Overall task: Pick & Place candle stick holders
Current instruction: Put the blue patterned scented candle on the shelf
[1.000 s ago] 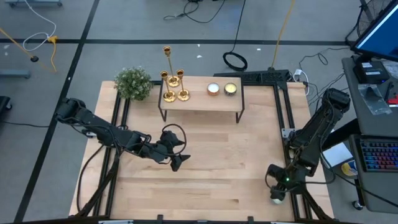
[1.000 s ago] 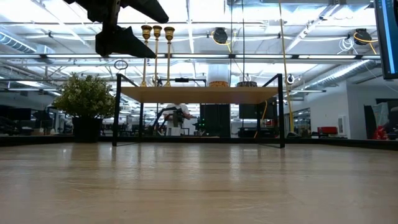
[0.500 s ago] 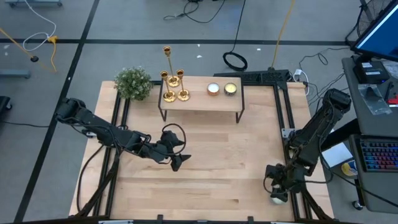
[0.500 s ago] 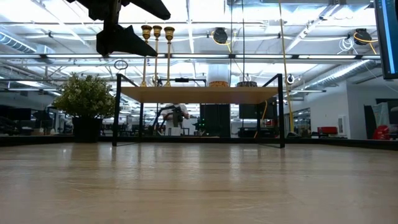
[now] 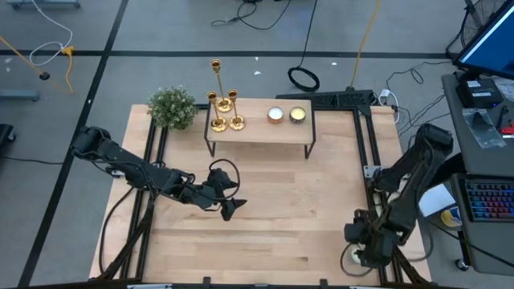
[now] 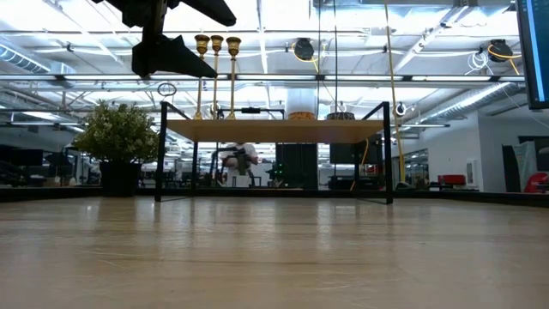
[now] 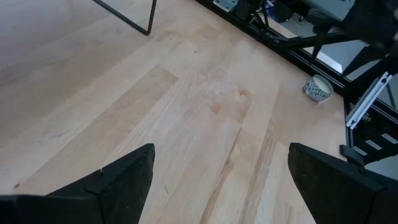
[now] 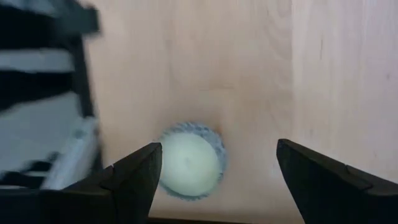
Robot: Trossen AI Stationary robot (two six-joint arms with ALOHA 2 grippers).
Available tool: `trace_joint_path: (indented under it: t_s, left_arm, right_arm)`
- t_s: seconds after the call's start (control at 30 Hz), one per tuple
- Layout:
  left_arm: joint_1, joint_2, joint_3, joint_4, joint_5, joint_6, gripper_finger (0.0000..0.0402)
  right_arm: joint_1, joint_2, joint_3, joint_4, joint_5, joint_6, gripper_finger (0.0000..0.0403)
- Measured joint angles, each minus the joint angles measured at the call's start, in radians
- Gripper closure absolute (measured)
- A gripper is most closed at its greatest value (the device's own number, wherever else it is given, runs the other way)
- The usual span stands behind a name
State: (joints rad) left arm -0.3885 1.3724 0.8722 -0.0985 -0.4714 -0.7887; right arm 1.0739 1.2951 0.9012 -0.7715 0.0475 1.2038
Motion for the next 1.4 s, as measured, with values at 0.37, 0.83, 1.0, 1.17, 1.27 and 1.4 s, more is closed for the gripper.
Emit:
trace_joint_path:
  t_s: [0.37,0.83,1.0,1.17,1.27,1.4]
  left_arm:
    - [0.000,0.000,0.000,0.000,0.001,-0.010,0.0036]
    - [0.000,0.000,0.000,-0.001,0.001,-0.010,0.0036]
    - [0.000,0.000,0.000,-0.001,0.001,-0.010,0.0036]
    - [0.000,0.000,0.000,-0.001,0.001,-0.009,0.0036]
    - [0.000,0.000,0.000,-0.001,0.001,-0.006,0.0036]
    - [0.000,0.000,0.000,-0.001,0.001,-0.002,0.0036]
  right_arm:
    - [0.108,0.143,0.075,-0.028,0.003,-0.093,0.0096]
    - [0.119,0.234,0.080,-0.054,0.002,-0.114,0.0096]
    - [0.119,0.237,0.080,-0.032,-0.019,-0.112,0.0096]
    - [0.119,0.237,0.080,-0.033,-0.019,-0.090,0.0096]
    - [0.119,0.239,0.079,-0.032,-0.018,-0.085,0.0096]
    - [0.120,0.239,0.054,-0.025,-0.022,-0.064,0.0096]
